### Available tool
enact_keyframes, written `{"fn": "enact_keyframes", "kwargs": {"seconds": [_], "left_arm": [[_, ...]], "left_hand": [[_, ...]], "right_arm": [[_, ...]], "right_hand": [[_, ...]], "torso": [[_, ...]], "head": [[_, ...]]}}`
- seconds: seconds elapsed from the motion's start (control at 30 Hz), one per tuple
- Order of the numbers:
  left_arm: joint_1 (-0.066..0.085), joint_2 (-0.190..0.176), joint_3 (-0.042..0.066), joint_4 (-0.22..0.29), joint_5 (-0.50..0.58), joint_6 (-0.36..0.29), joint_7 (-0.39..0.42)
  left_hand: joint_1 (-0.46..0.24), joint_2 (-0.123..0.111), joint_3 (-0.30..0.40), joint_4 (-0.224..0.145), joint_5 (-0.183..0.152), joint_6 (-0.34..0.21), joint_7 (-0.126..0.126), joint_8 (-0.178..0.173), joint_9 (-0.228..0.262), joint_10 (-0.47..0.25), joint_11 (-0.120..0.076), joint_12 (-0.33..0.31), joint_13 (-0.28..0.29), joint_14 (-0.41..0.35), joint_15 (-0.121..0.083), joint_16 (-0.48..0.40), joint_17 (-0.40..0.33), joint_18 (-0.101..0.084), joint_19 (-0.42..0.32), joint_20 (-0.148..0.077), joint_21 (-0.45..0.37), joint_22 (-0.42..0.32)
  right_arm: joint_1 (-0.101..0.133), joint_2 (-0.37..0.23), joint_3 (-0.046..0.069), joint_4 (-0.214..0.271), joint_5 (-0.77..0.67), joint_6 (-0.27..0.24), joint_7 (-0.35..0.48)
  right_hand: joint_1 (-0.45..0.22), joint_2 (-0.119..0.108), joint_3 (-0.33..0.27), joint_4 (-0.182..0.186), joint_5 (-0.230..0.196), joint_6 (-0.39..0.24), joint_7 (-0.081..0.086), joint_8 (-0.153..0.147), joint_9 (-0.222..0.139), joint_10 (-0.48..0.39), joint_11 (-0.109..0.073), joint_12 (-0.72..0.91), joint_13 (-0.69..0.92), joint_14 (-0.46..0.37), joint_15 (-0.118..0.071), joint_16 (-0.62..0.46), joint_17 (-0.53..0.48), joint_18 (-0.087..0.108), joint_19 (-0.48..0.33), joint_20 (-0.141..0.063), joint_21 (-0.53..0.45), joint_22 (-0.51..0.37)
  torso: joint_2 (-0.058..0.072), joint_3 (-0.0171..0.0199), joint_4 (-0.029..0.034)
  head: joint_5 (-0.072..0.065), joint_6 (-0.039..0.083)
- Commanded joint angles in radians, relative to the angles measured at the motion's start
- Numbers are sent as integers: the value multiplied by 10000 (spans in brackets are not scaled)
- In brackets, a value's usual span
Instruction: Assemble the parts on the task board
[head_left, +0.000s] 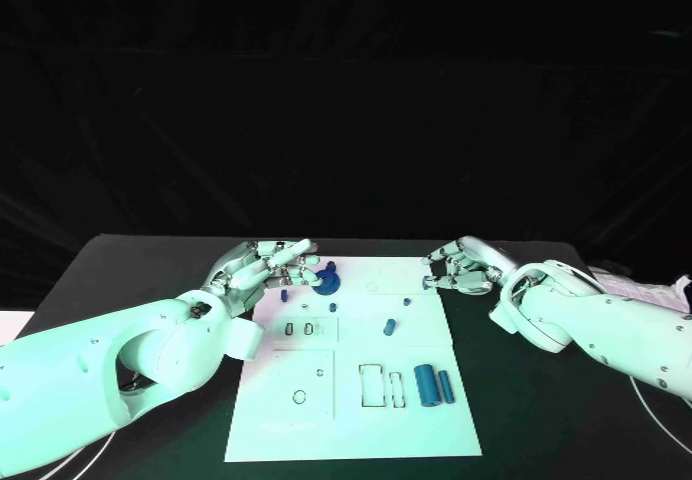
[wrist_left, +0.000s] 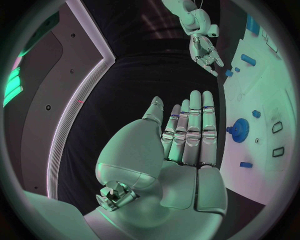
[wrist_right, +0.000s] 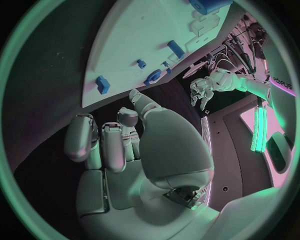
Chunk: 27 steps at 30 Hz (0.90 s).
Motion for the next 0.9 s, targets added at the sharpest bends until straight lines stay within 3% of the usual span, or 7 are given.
{"fn": "enact_keyframes", "kwargs": {"seconds": [0.03, 0.27, 0.57, 0.9], "left_arm": [[-4, 38, 0, -24, 9, 234, 110], [-20, 72, -9, -109, 9, 230, 99], [-25, 90, -12, -132, 9, 217, 83], [-26, 89, -14, -149, 9, 219, 55]], "left_hand": [[77, 18, 10, -64, 5, 41, -16, -40, 0, 53, -32, -46, -4, -33, 23, -41, -10, 28, -73, -14, -69, -11], [80, 19, 11, -67, 5, 42, -17, -39, 0, 54, -33, -47, -4, -32, 23, -45, -11, 28, -73, -14, -70, -12], [82, 20, 12, -69, 6, 44, -16, -39, 0, 56, -33, -47, -5, -31, 23, -50, -12, 29, -74, -13, -72, -13], [84, 22, 13, -71, 6, 45, -16, -39, 1, 57, -33, -48, -5, -29, 22, -55, -13, 29, -75, -13, -73, -14]], "right_arm": [[-86, 56, 4, -201, 127, 178, 531], [-227, 238, 6, -586, -5, 208, 414], [-257, 518, 7, -1119, -106, 342, 238], [-270, 696, 8, -1481, -171, 334, 89]], "right_hand": [[-26, -88, -33, -47, 38, -86, 19, -35, -20, -60, 18, -3, -1, 554, 68, 43, 24, -77, 45, 7, 42, 12], [-50, -104, -67, -53, 33, -183, 31, -44, -37, -114, 31, -46, -29, 554, 80, 62, 58, -76, 35, 17, 43, 10], [-62, -89, -72, -46, 24, -206, 36, -41, -40, -127, 35, -53, -32, 551, 84, 60, 57, -75, 30, 22, 42, 5], [-72, -15, -58, -31, 11, -195, 38, -13, -32, -124, 38, -17, 4, 547, 89, 61, 59, -74, 25, 29, 45, 6]], "torso": [[36, 75, -18], [78, 126, 7], [76, 104, 24], [66, 114, 10]], "head": [[9, -13], [-11, -37], [-15, -110], [-2, -182]]}}
